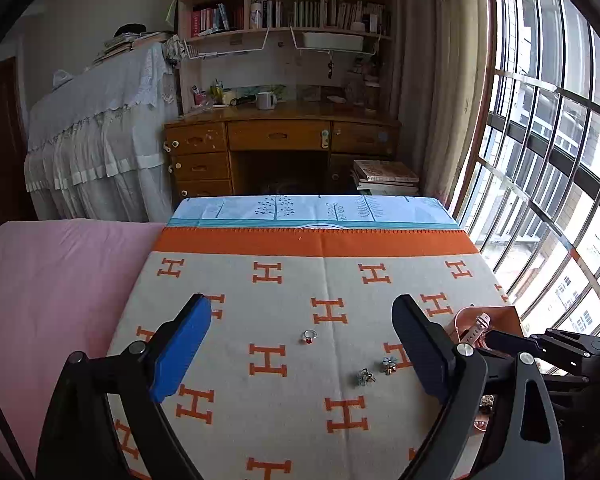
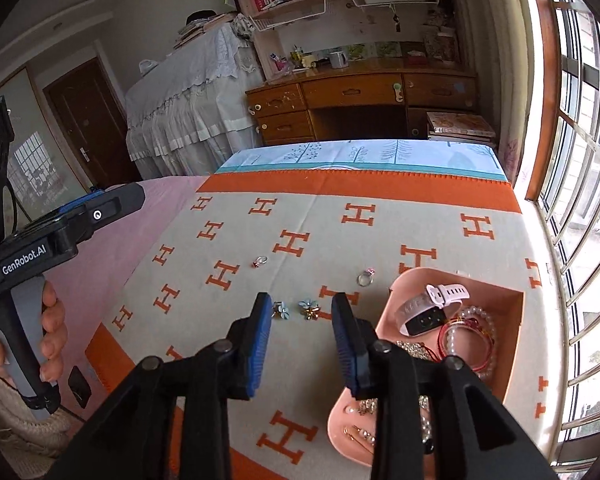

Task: Organize jewelry
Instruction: 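Release the round brooch into the tray with the right gripper and withdraw both, then grasp the blue flower clip with the right gripper while the left grasps the teal flower clip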

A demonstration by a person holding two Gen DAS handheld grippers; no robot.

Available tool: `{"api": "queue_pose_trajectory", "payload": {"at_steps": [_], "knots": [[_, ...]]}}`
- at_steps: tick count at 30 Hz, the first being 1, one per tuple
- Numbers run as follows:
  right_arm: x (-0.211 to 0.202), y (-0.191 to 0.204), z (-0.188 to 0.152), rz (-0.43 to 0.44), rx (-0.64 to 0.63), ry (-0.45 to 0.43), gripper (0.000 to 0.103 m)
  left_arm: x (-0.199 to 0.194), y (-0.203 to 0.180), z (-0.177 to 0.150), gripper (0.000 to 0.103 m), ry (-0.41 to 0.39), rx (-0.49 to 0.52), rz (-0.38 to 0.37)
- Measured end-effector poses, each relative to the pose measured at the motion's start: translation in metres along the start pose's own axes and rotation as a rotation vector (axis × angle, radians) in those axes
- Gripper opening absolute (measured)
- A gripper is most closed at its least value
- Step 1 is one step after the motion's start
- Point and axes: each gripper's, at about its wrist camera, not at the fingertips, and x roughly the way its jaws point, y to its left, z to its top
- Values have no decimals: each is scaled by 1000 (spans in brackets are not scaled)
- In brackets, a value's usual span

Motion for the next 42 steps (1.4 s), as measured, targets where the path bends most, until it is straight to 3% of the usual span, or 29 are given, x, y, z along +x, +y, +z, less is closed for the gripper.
{"api": "queue_pose_trajectory", "payload": {"at_steps": [4, 9, 15, 20, 22, 23, 27, 32, 36, 42], "knots": [[34, 5, 11, -13, -18, 73, 40, 21, 2, -9, 91, 51, 30, 0], [87, -9, 18, 39, 107, 248, 40, 55, 2, -32, 91, 142, 55, -6], [131, -6, 17, -43, 106, 381, 39, 89, 6, -55, 91, 248, 22, -49], [150, -3, 12, -72, 87, 440, 38, 98, 12, -61, 91, 277, -2, -65], [153, -2, 10, -91, 72, 445, 33, 101, 16, -60, 91, 287, -17, -74], [153, -3, 10, -95, 67, 446, 20, 102, 17, -61, 91, 290, -23, -79], [148, -6, 8, -68, 83, 425, 20, 101, 15, -60, 91, 282, -9, -116], [120, -20, 11, -19, 154, 341, 20, 94, -9, -64, 91, 206, 181, -232], [91, -28, 10, 28, 187, 276, 20, 106, -30, -73, 91, 212, 350, -280], [39, -36, 2, 51, 198, 168, 20, 138, -41, -83, 67, 297, 436, -380]]}}
